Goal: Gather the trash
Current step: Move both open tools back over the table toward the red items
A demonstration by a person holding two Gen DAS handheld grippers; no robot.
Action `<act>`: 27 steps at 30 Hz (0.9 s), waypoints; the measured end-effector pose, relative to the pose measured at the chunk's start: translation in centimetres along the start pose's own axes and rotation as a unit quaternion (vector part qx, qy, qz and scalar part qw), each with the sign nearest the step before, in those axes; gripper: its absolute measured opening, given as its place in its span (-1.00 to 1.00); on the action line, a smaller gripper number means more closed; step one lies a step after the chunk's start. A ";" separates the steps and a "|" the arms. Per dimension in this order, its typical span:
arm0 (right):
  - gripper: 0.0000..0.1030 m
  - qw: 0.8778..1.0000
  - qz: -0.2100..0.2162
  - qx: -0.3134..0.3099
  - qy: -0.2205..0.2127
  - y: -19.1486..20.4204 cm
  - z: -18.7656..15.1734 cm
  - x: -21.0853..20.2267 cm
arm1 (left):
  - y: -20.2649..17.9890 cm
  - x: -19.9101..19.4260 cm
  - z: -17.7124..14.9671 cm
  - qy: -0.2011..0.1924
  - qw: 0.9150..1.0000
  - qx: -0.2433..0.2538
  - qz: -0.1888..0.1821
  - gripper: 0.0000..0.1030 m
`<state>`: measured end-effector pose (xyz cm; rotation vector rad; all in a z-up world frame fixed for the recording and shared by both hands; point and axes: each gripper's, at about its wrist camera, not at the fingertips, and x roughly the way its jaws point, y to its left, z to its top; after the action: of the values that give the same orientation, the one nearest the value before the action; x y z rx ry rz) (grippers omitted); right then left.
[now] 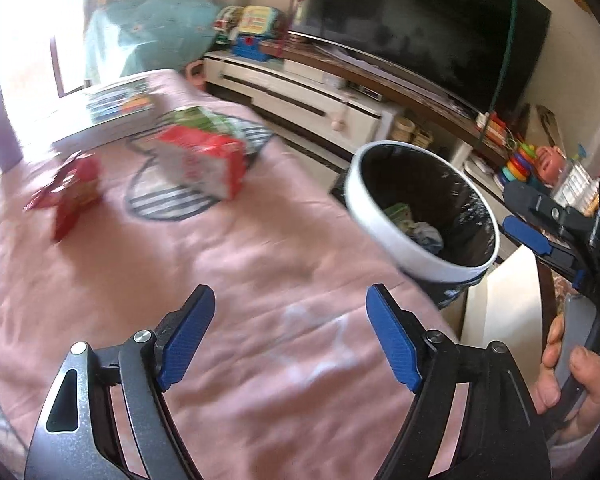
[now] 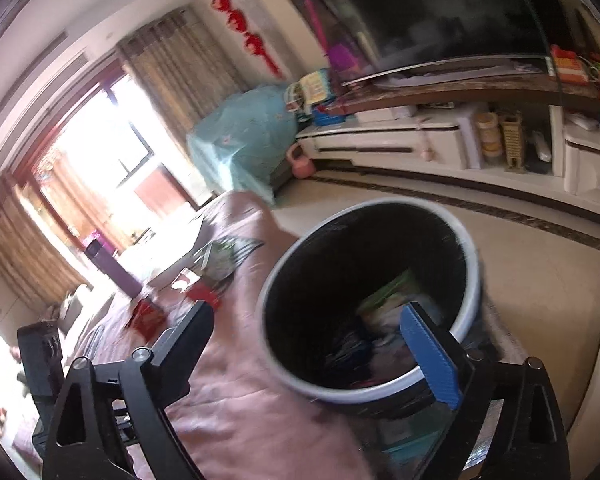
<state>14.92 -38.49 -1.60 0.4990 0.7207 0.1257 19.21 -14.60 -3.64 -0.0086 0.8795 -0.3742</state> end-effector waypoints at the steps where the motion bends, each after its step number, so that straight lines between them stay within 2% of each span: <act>1: 0.87 1.000 0.005 -0.011 0.007 1.0 -0.4 0.3 | 0.5 -0.4 -0.2 -0.002 1.000 -0.005 0.003 0.58; 7: 0.96 0.997 0.034 -0.070 0.020 5.8 -2.6 2.0 | 5.1 -2.7 -2.0 -0.016 0.998 -0.045 0.032 0.61; 11: 0.96 0.995 0.058 -0.069 0.046 7.1 -3.7 3.7 | 8.1 -3.9 -3.4 -0.024 0.995 -0.079 0.048 0.63; 18: 0.96 0.989 0.092 -0.074 0.085 9.1 -5.4 5.9 | 11.1 -4.7 -5.2 -0.026 0.992 -0.101 0.072 0.63; 23: 0.96 0.985 0.077 -0.113 0.108 10.9 -6.1 7.5 | 12.7 -4.6 -5.6 -0.021 0.990 -0.113 0.078 0.63; 27: 0.96 0.982 0.061 -0.140 0.109 12.0 -6.1 8.6 | 13.5 -4.3 -5.4 -0.017 0.990 -0.114 0.082 0.63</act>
<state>18.06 -23.24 -4.90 0.2605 0.8709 0.3962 16.90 0.22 -6.07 -0.1520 0.8792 -0.1174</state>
